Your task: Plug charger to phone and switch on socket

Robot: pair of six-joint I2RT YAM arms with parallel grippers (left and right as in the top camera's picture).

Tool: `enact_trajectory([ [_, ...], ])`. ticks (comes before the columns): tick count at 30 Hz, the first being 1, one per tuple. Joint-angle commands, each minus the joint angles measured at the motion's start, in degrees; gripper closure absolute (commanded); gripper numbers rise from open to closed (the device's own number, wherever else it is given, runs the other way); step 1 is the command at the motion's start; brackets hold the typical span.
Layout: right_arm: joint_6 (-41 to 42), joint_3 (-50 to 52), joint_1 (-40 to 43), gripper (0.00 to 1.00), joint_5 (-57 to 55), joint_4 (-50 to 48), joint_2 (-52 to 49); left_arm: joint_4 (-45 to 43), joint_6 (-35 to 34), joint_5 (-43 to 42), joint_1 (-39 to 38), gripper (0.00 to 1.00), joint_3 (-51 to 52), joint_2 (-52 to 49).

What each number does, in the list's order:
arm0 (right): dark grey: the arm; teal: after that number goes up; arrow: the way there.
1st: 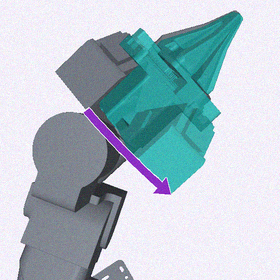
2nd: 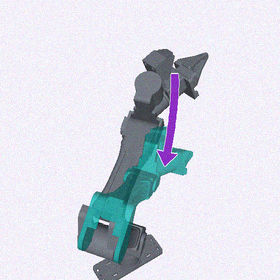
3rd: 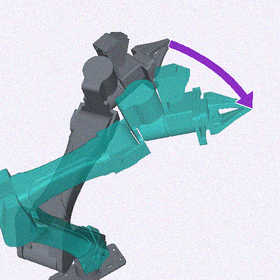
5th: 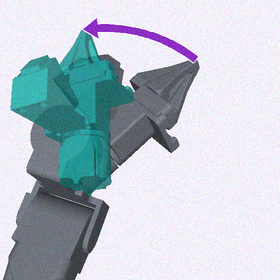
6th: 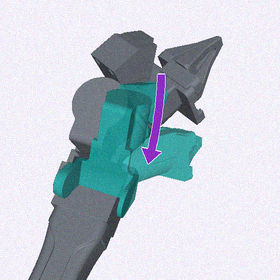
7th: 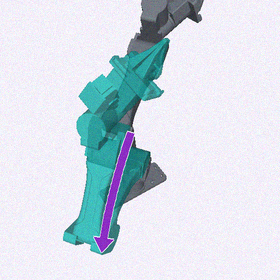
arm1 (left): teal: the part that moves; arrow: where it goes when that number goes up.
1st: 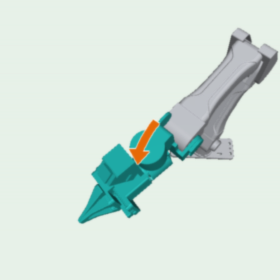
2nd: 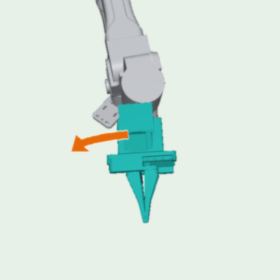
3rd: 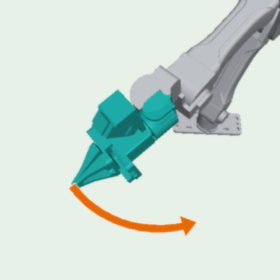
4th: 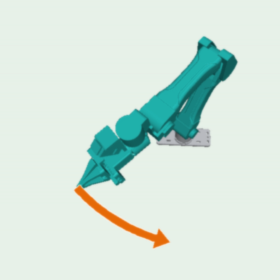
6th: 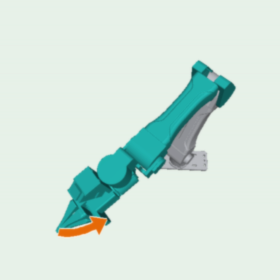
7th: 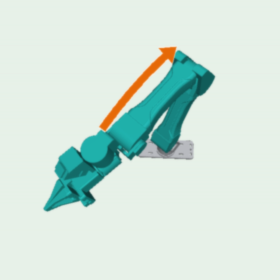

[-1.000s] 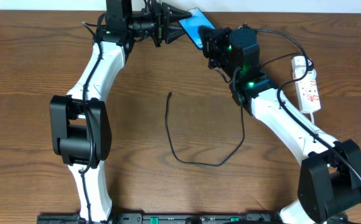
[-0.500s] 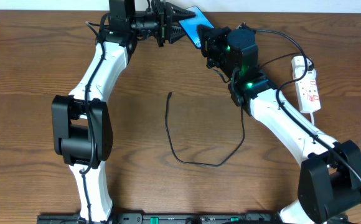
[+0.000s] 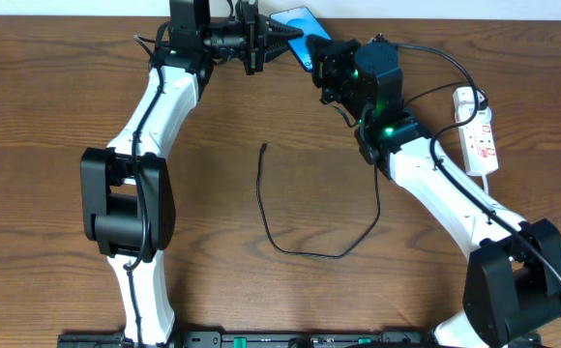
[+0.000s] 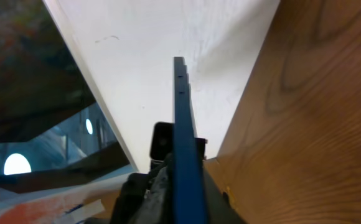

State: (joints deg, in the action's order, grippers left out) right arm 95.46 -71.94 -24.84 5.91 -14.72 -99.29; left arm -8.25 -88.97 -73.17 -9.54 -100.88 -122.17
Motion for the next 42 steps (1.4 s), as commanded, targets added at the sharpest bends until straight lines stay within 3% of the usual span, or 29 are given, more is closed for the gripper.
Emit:
enact_trajectory([
  [1, -2.73, 0.20, -2.58, 0.75, 6.69, 0.85, -0.07, -1.22, -1.70, -1.27, -1.27, 0.92, -1.38, 0.87],
  [5, -3.82, 0.20, -2.19, 0.72, 6.67, 2.23, -0.07, -1.31, 4.68, -2.38, -0.52, 0.92, -1.38, 0.87],
  [10, -12.24, 0.20, -0.87, 0.66, 6.69, 4.68, -0.07, -1.27, 17.73, -6.95, 1.51, 0.93, -1.36, 0.87],
  [14, -26.97, 0.20, 0.94, 0.57, 8.26, 4.98, -0.07, -1.27, 26.91, -13.03, 3.26, 0.93, -1.09, 0.85],
  [18, -45.88, 0.20, 3.80, 0.39, 16.35, 5.16, -0.07, 0.17, 32.63, -16.98, 4.85, 0.93, 0.22, 0.85],
  [22, -53.20, 0.20, 7.65, 0.39, 24.22, 5.16, -0.07, 0.85, 33.20, -16.98, 5.92, 0.93, 2.14, 0.66],
  [27, -55.21, 0.20, 12.57, 0.50, 28.35, 6.47, -0.07, 0.87, 34.56, -16.98, 5.79, 0.92, 5.68, 0.66],
  [32, -56.24, 0.20, 14.03, 0.54, 21.18, 18.01, -0.07, 0.87, 36.63, -15.72, 3.52, 0.92, 8.76, 0.66],
  [42, -72.94, 0.20, 14.03, 0.52, 17.57, 29.66, -0.07, 0.90, 43.85, -11.69, -4.59, 0.93, 15.28, 0.66],
])
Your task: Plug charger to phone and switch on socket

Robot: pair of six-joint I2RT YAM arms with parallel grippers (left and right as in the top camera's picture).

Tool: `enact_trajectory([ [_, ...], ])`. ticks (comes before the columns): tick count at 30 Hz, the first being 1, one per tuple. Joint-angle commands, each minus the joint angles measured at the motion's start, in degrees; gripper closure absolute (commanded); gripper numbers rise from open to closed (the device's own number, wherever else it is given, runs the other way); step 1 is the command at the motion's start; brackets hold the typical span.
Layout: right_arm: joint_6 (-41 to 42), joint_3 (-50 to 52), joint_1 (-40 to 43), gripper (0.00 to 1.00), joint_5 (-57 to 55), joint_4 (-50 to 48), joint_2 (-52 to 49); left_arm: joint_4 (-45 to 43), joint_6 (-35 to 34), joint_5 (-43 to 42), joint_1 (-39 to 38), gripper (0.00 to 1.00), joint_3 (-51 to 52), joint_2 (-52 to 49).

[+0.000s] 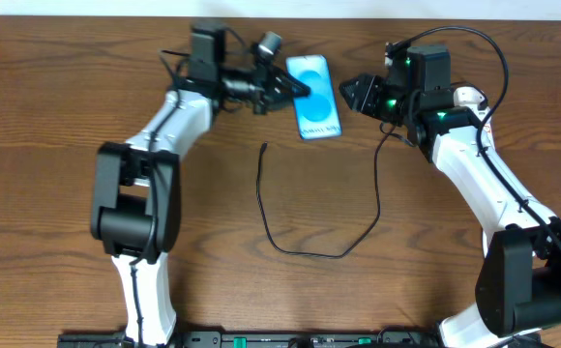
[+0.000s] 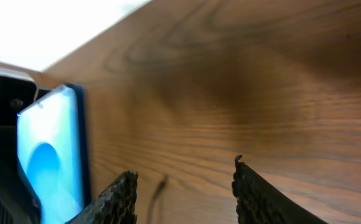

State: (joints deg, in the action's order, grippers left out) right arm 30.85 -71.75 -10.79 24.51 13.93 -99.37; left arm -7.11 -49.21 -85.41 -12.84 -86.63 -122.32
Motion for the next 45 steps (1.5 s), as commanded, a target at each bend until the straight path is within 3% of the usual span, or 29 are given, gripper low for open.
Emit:
enact_trajectory([
  [1, -10.43, 0.00, 0.04, 0.52, -1.05, 2.03, 0.02, -0.26, 4.66, 1.31, -1.70, 0.93, 1.60, 0.81],
  [12, -22.36, 0.00, -0.63, 0.55, -1.03, 11.43, 0.02, -0.26, 6.34, 6.82, -2.62, 0.92, 5.42, 0.81],
  [28, -22.10, 0.07, -4.52, 0.53, -3.37, 12.55, -1.88, 0.44, 6.38, 6.58, -5.14, 0.93, 5.42, 0.81],
  [45, -21.03, 0.07, -8.46, 0.54, 2.80, 7.26, -1.92, 0.61, 6.34, 6.62, -5.14, 0.92, 5.42, 0.81],
])
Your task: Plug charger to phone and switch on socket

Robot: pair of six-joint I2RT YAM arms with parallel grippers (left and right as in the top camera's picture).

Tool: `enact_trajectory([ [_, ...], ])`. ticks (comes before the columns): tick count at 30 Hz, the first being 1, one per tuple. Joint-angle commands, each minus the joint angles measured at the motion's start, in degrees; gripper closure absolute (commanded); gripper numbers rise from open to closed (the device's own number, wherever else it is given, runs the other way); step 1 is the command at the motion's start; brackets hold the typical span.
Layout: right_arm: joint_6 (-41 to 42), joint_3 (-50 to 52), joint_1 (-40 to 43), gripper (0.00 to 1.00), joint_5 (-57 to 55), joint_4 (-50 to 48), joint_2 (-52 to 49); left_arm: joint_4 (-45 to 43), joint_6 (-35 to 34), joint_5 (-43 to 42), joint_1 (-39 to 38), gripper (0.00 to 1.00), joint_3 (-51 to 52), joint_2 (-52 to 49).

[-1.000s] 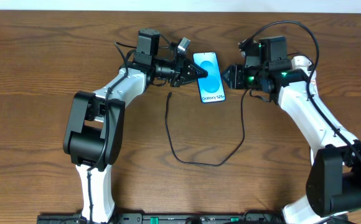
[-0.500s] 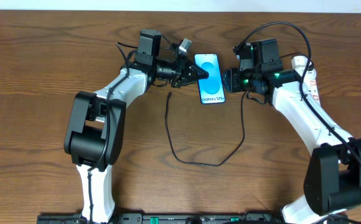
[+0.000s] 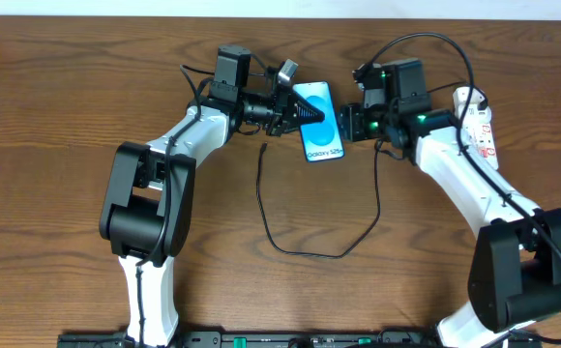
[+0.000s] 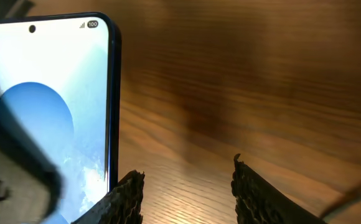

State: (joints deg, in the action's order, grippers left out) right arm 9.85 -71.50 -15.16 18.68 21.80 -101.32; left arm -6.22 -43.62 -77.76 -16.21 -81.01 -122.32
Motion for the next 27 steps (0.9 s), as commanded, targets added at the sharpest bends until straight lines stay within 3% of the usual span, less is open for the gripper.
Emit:
enact_trajectory([
  [1, 0.39, -0.17, -4.35, 0.54, 8.63, -0.81, 0.02, -0.28, 0.74, -1.03, -1.77, 0.92, -0.20, 0.81],
  [13, 7.87, -0.17, -6.38, 0.55, 8.92, -3.15, 0.02, -0.28, 0.70, 0.28, -1.77, 0.92, -0.20, 0.81],
  [17, 10.99, -0.17, -6.88, 0.62, 9.33, -3.61, 0.02, -0.31, 0.28, 1.36, -1.77, 0.92, -0.20, 0.81],
  [22, 11.19, -0.17, -7.06, 0.61, 8.81, -3.82, 0.02, -0.33, 0.07, 1.31, -1.25, 0.93, -0.20, 0.81],
  [27, 11.15, -0.17, -7.02, 0.60, 5.42, -2.91, 0.02, -6.75, -6.62, -2.27, 2.93, 0.92, -0.22, 1.27],
])
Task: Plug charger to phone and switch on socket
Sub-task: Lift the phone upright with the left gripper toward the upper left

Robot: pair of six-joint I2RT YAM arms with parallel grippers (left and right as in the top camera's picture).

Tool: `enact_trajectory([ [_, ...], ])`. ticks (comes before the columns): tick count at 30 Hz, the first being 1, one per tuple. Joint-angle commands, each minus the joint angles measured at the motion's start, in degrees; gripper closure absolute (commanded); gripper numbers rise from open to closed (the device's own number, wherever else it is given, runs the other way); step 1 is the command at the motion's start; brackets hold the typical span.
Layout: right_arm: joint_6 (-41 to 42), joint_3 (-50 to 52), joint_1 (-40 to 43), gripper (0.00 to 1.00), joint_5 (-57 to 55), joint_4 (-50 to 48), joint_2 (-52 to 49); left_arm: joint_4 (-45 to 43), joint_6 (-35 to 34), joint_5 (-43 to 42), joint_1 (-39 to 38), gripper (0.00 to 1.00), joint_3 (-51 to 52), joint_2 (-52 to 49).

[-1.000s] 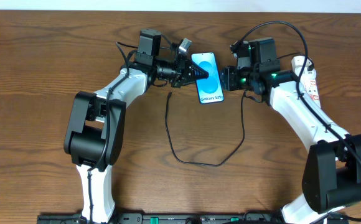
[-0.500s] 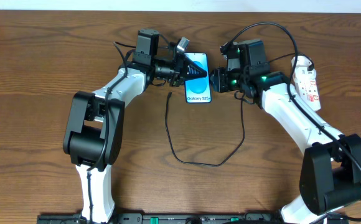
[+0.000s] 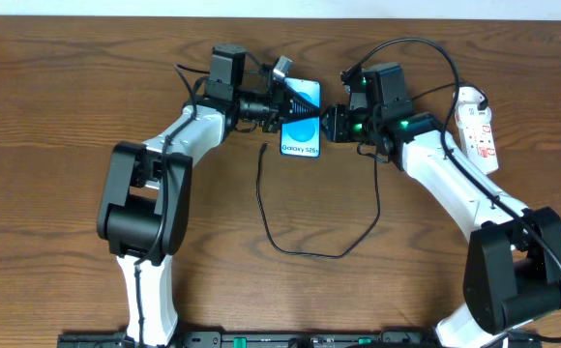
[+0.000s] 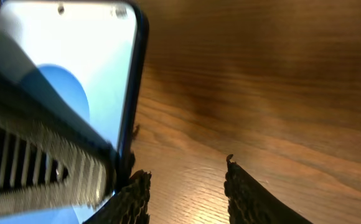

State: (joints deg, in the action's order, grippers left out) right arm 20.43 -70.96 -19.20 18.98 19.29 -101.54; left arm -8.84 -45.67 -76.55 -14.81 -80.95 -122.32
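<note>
The phone (image 3: 301,120) lies screen up and lit, tilted a little, at the far middle of the table. It fills the left of the right wrist view (image 4: 62,74). My left gripper (image 3: 282,108) is shut on its left side, with one ribbed finger (image 4: 43,155) across the screen. My right gripper (image 3: 327,124) is open just off the phone's right edge, nothing between its fingers (image 4: 183,171). The black charger cable (image 3: 310,253) loops over the wood. Its free plug end (image 3: 264,147) lies just below and left of the phone.
A white power strip (image 3: 478,130) lies at the far right, beside the right arm, and the cable runs toward it. The table's far edge is close behind both grippers. Bare wood shows under the right gripper.
The phone has shifted a little to the left and turned slightly, with my left gripper still on it. My right gripper has moved left with it and stays open at its right edge.
First the phone stood on edge at the table's far edge, with my right gripper shut on it and the left at it. Then it lay flat, screen up, the right gripper open and apart. Since then the phone sits nearer the cable's plug, held by the left.
</note>
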Motion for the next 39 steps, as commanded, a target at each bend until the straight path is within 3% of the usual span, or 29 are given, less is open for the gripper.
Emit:
enact_trajectory([
  [1, 0.57, -0.72, -2.97, 0.60, 4.98, -0.39, 0.24, -6.80, -6.91, -4.11, 2.84, 0.93, -0.28, 1.36],
  [2, 0.59, -0.72, -2.97, 0.59, 4.94, -0.50, 0.24, -13.55, -13.07, -5.33, 5.90, 0.93, -0.28, 1.49],
  [10, 4.87, -1.79, -2.97, 0.60, 4.94, -0.74, 0.24, -50.73, -43.60, -3.85, 19.19, 0.93, -0.31, 1.49],
  [14, 4.83, -6.71, -3.04, 0.59, 4.87, 1.22, 0.15, -60.41, -53.42, 1.16, 26.73, 0.92, -0.31, 1.49],
  [20, 4.52, -16.81, -3.30, 0.59, 5.25, 7.91, -4.04, -60.41, -54.51, 2.29, 32.28, 0.93, -0.31, 1.49],
  [23, 3.54, -22.64, -4.39, 0.66, 8.59, 10.99, -8.94, -60.41, -54.51, 2.10, 33.38, 0.93, -0.28, 1.49],
  [26, 3.85, -26.93, -6.14, 0.66, 10.69, 13.33, -13.84, -60.41, -54.40, 1.55, 33.90, 0.93, -0.26, 1.49],
  [33, 10.25, -27.93, -9.75, 0.71, 11.41, 15.17, -19.87, -60.24, -51.78, 0.59, 33.92, 0.93, -0.26, 1.46],
  [39, 15.65, -27.82, -10.64, 0.69, 11.26, 17.53, -22.08, -60.22, -49.24, 0.50, 33.92, 0.92, -0.26, 1.46],
])
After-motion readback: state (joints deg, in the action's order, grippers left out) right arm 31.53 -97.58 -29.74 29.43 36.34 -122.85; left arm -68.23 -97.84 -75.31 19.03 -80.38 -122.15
